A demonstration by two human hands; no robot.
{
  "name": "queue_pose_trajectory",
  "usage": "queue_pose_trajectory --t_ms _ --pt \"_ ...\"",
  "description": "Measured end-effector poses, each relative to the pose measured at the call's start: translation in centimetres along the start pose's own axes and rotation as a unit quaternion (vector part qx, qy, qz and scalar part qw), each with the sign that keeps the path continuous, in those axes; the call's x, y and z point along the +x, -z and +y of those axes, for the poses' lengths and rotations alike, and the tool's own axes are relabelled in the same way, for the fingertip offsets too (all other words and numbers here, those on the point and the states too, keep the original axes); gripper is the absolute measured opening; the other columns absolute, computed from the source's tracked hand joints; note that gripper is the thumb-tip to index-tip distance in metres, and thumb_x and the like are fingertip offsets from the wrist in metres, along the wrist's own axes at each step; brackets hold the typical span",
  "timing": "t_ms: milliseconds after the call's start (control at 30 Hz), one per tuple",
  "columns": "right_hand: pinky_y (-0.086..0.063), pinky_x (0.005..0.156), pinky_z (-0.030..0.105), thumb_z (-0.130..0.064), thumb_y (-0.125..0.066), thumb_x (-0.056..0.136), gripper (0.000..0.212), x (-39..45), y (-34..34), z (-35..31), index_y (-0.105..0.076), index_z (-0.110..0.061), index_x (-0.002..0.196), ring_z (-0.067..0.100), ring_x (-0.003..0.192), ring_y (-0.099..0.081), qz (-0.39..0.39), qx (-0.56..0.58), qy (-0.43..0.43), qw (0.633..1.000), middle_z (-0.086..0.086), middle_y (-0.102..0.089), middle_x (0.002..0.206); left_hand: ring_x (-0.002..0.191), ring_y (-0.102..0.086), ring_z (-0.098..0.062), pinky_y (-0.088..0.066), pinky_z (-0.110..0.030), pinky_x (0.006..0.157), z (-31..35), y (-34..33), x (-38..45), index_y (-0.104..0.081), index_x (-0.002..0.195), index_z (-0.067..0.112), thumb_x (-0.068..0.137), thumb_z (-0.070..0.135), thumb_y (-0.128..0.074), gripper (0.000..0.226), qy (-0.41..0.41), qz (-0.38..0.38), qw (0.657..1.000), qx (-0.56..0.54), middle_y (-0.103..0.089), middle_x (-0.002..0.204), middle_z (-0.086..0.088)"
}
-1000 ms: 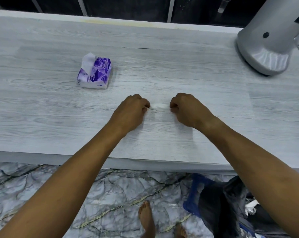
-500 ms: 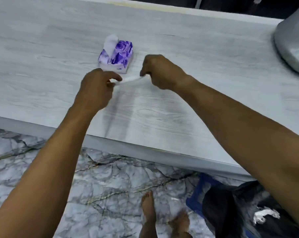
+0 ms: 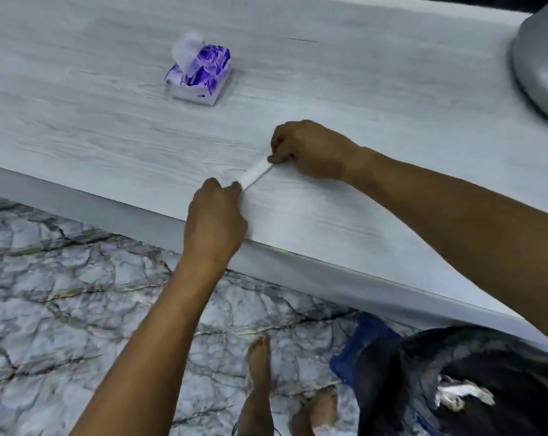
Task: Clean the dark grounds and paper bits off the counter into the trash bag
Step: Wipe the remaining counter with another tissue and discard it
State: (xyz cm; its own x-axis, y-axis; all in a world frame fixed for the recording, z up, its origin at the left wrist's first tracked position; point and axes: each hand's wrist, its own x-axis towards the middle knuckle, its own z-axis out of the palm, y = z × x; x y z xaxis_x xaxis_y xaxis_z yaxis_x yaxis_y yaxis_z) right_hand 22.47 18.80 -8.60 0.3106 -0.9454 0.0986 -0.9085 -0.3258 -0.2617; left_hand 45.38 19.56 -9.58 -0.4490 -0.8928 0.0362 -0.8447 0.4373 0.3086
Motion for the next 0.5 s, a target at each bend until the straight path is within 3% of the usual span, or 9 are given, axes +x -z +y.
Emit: queue_pose_trajectory --t_ms 233,300,433,500 --pt "-0.055 0.080 0.039 0.011 -0.067 0.080 0.032 -20.0 4.4 6.8 -0.077 -0.007 0.104 0.029 0.094 -0.065 -0.004 -0.008 -0.064 0.998 0.008 -0.068 0.106 0.095 -0.049 -0.024 -0.035 -0.029 0.063 17.7 -5.4 -7.7 -0.048 0.142 0.012 0.096 0.007 -0.051 0.046 -0.087 -0.059 0.989 -0.106 -0.047 0.110 -0.009" --pt "-0.056 0.079 0.037 0.019 -0.066 0.074 0.041 -25.1 5.2 8.1 -0.078 -0.007 0.104 0.029 0.094 -0.066 -0.003 -0.011 -0.087 0.996 0.009 -0.068 0.106 0.096 -0.048 -0.024 -0.036 -0.028 0.062 22.1 -6.6 -9.9 -0.047 0.140 0.009 0.094 0.000 -0.051 0.047 -0.100 -0.074 0.986 -0.115 -0.047 0.112 -0.009" --pt "-0.046 0.087 0.024 0.027 -0.065 0.066 0.054 -33.4 6.3 9.8 -0.077 -0.010 0.104 0.031 0.095 -0.067 -0.001 -0.028 -0.134 0.991 0.012 -0.067 0.109 0.077 -0.051 -0.018 -0.028 -0.025 0.051 28.0 -8.1 -13.4 -0.064 0.119 0.007 0.083 -0.001 -0.065 0.037 -0.181 -0.128 0.971 -0.091 -0.054 0.099 -0.007" --pt "-0.046 0.088 0.025 0.027 -0.065 0.066 0.055 -34.0 7.0 10.4 -0.077 -0.010 0.104 0.034 0.098 -0.067 -0.005 -0.050 -0.112 0.992 0.014 -0.066 0.111 0.077 -0.045 -0.020 -0.032 -0.027 0.053 28.5 -7.5 -12.0 -0.062 0.122 0.006 0.087 -0.001 -0.061 0.036 -0.211 -0.176 0.955 -0.107 -0.050 0.103 -0.009"
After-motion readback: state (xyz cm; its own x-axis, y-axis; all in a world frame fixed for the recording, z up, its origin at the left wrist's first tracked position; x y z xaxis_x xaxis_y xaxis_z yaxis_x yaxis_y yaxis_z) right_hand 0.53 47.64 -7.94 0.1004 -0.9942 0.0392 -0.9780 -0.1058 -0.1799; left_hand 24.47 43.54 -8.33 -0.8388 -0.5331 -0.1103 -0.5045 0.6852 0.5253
